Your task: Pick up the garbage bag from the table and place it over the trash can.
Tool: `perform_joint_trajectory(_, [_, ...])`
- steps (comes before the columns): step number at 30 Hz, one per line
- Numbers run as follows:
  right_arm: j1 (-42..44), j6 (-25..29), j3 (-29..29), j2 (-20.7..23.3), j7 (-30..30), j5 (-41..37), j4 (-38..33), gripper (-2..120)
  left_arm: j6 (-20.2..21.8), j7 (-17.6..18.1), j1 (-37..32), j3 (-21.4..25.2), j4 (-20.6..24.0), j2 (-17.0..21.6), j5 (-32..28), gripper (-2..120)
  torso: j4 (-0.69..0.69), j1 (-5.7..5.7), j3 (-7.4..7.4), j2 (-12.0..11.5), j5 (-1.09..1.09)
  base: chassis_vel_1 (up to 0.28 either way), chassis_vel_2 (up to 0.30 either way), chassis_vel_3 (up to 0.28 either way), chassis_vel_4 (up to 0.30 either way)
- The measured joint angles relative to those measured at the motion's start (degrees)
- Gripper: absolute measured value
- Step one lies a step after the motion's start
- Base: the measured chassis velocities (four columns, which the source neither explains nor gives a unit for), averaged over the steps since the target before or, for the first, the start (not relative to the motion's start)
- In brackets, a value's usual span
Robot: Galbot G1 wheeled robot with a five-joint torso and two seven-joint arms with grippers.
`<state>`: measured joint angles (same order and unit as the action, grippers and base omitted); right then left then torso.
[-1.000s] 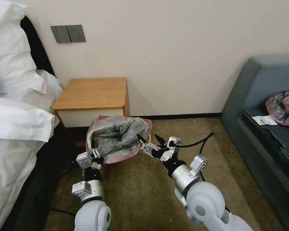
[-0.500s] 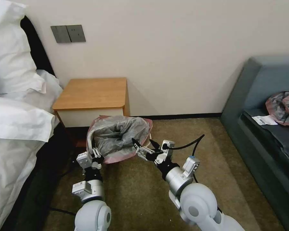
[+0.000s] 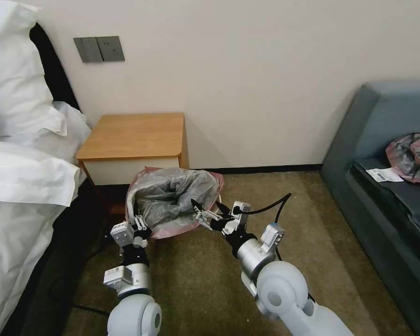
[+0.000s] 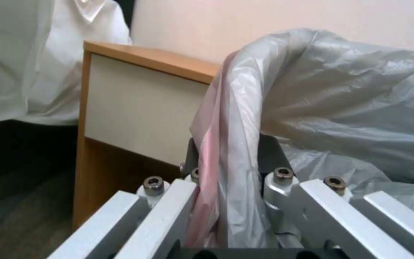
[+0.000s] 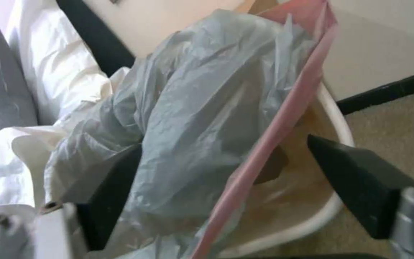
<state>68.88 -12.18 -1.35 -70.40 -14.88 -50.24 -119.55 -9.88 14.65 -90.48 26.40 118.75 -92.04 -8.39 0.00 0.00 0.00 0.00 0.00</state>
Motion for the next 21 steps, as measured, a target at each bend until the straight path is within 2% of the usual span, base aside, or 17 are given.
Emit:
perform_joint_trajectory(5, [-0.06, 0.09, 0.1, 0.03, 0.0, 0.08, 0.18, 78, -0.01, 0.0, 0.01, -0.01, 0.0, 0.01, 0.04, 8, 0.0, 0.0, 0.0, 0.0, 0.0, 0.0, 0.0, 0.0, 0.0])
perform_joint_trajectory(6, [-0.07, 0.17, 0.14, 0.09, 0.0, 0.14, 0.23, 68, -0.03, 0.0, 0.03, 0.0, 0.0, 0.02, 0.04, 8, 0.0, 0.0, 0.0, 0.0, 0.0, 0.0, 0.0, 0.0, 0.0])
perform_joint_trajectory(9, [-0.07, 0.31, 0.25, 0.15, 0.06, 0.23, 0.24, 60, -0.04, 0.0, 0.05, 0.0, 0.0, 0.02, 0.05, 8, 0.0, 0.0, 0.0, 0.0, 0.0, 0.0, 0.0, 0.0, 0.0])
perform_joint_trajectory(11, [-0.14, 0.53, 0.39, 0.15, 0.25, 0.56, 0.46, 47, -0.04, 0.0, 0.18, 0.0, -0.05, -0.01, 0.05, 8, 0.0, 0.0, 0.0, 0.0, 0.0, 0.0, 0.0, 0.0, 0.0])
perform_joint_trajectory(13, [-0.14, 0.6, 0.4, 0.12, 0.35, 0.72, 0.52, 44, -0.04, 0.0, 0.21, 0.0, -0.09, -0.01, 0.05, 8, 0.0, 0.0, 0.0, 0.0, 0.0, 0.0, 0.0, 0.0, 0.0])
perform_joint_trajectory(15, [-0.14, 0.74, 0.43, 0.11, 0.58, 1.13, 0.6, 33, -0.04, 0.0, 0.26, 0.07, -0.21, 0.02, 0.05, 8, 0.0, 0.0, 0.0, 0.0, 0.0, 0.0, 0.0, 0.0, 0.0])
perform_joint_trajectory(16, [-0.14, 0.74, 0.43, 0.11, 0.58, 1.13, 0.6, 33, -0.04, 0.0, 0.26, 0.07, -0.21, 0.02, 0.05, 8, 0.0, 0.0, 0.0, 0.0, 0.0, 0.0, 0.0, 0.0, 0.0])
perform_joint_trajectory(19, [-0.15, 1.01, 0.46, 0.13, 0.78, 1.53, 0.72, 18, -0.04, 0.01, 0.28, 0.14, -0.23, 0.06, 0.03, 8, 0.0, 0.0, 0.0, 0.0, 0.0, 0.0, 0.0, 0.0, 0.0])
perform_joint_trajectory(20, [-0.15, 1.01, 0.46, 0.13, 0.78, 1.53, 0.72, 18, -0.04, 0.01, 0.28, 0.14, -0.23, 0.06, 0.03, 8, 0.0, 0.0, 0.0, 0.0, 0.0, 0.0, 0.0, 0.0, 0.0])
perform_joint_trajectory(21, [-0.17, 1.05, 0.47, 0.12, 0.81, 1.59, 0.72, 13, -0.04, 0.01, 0.28, 0.15, -0.23, 0.06, 0.03, 8, 0.0, 0.0, 0.0, 0.0, 0.0, 0.0, 0.0, 0.0, 0.0])
